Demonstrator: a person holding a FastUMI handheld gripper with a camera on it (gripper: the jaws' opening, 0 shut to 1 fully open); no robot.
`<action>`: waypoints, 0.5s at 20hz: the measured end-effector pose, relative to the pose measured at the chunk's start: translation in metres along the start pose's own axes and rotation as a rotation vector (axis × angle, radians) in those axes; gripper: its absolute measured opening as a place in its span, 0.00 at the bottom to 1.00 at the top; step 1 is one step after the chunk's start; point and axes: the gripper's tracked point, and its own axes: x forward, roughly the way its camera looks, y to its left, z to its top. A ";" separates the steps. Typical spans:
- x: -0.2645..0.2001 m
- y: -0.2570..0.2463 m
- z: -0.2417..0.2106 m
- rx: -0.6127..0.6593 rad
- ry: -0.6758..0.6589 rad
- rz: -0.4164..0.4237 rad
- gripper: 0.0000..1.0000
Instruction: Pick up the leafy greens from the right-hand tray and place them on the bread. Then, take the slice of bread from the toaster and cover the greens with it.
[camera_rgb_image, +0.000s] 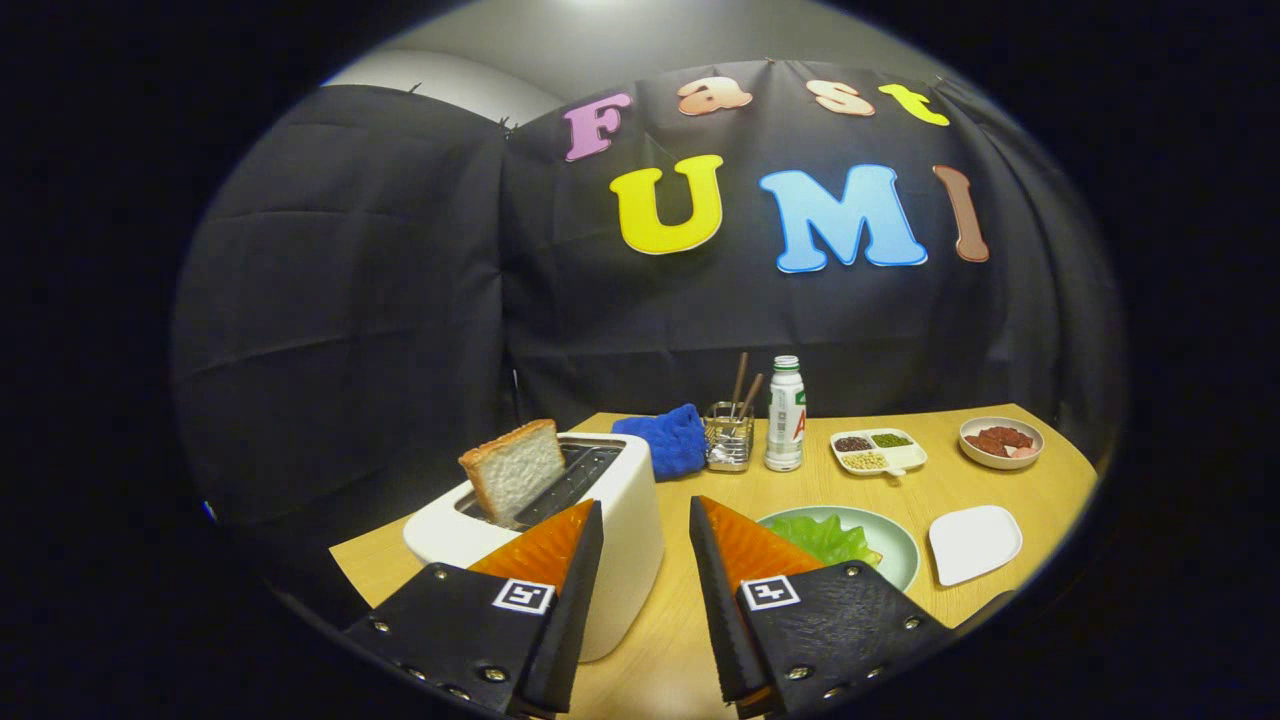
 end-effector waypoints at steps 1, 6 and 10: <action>0.000 0.009 0.004 -0.008 -0.015 0.010 0.54; 0.012 0.061 0.013 -0.032 -0.036 0.087 0.53; 0.028 0.079 0.011 -0.063 -0.031 0.079 0.53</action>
